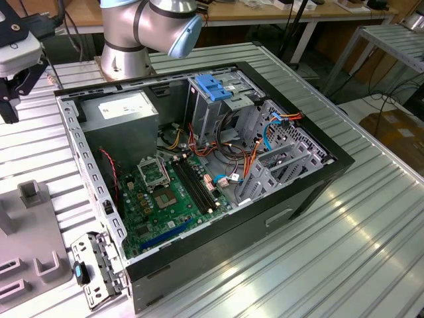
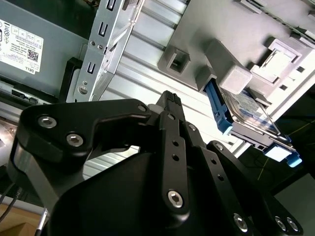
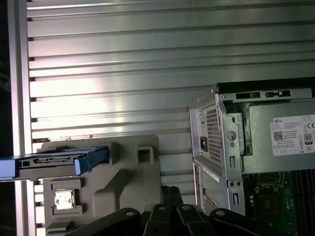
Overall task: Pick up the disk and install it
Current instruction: 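Reach for the disk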
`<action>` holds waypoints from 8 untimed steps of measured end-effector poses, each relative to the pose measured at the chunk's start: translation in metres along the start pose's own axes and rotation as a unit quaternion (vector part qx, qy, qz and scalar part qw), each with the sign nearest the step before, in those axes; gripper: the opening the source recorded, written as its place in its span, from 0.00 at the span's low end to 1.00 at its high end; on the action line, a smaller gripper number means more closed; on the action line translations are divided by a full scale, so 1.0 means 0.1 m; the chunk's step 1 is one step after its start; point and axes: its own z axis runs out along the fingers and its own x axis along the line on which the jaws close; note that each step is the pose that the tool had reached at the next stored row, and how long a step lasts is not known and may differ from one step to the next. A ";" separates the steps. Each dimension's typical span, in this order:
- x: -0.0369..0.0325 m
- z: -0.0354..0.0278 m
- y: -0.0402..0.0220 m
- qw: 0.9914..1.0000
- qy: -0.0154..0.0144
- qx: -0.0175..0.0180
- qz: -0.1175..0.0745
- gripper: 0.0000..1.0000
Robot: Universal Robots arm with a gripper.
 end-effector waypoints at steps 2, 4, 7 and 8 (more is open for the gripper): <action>0.011 0.000 -0.001 1.000 0.000 0.000 0.000 0.11; 0.027 0.001 -0.002 1.000 0.000 0.000 0.000 0.11; 0.049 0.000 -0.004 1.000 0.000 0.000 0.000 0.11; 0.054 0.000 -0.005 1.000 0.000 0.000 0.000 0.11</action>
